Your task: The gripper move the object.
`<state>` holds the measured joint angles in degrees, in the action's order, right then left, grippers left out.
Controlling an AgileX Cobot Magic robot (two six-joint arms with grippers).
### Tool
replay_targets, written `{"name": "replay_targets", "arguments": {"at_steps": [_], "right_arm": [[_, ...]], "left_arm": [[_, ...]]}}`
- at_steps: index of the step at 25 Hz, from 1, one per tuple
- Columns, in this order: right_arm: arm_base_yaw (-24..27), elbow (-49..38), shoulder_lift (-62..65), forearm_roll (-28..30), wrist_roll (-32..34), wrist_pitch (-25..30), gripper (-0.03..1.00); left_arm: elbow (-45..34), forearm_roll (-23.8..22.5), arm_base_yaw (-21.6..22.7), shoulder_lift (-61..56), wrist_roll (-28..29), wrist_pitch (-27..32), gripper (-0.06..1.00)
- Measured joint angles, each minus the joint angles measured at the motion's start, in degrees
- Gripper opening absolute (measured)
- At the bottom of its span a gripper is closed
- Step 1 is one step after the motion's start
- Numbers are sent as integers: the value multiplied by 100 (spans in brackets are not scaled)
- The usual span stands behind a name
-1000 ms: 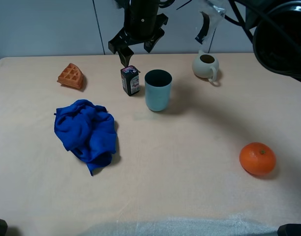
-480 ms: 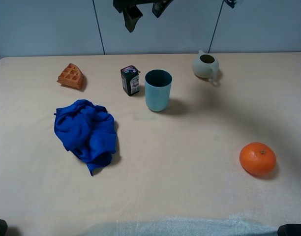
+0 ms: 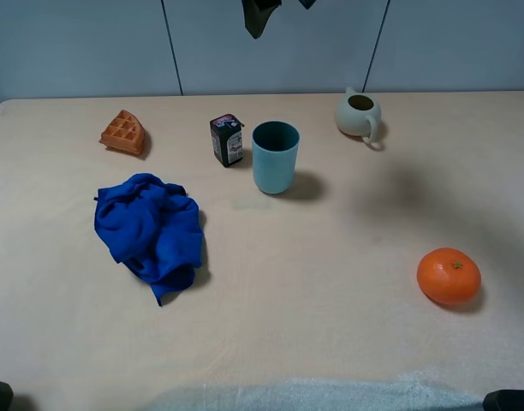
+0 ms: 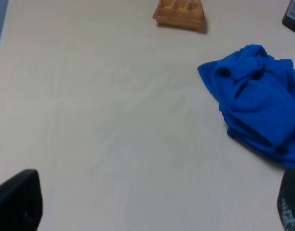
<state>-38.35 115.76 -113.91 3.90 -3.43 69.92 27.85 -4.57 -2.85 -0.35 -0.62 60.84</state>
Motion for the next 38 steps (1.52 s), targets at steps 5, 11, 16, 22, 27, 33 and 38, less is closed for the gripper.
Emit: {"name": "replay_targets", "arguments": {"at_steps": [5,11,16,22,27,33,38], "right_arm": [[213,-807,685,0,20,-6,58],[324,-1870,1527,37,26,-6,58],[324,-2726,2244,202,38,-10,58],[324,-3521,3025,279,134,-17,58],[324,-4111,3695,352,180,-17,58],[324,-4962,4550,519,417,-12,58],[324,-5595,5313,620,539,-12,58]], "left_arm": [[0,0,0,0,0,0,99],[0,0,0,0,0,0,99],[0,0,0,0,0,0,99],[0,0,0,0,0,0,99],[0,0,0,0,0,0,99],[0,0,0,0,0,0,99],[0,0,0,0,0,0,99]]}}
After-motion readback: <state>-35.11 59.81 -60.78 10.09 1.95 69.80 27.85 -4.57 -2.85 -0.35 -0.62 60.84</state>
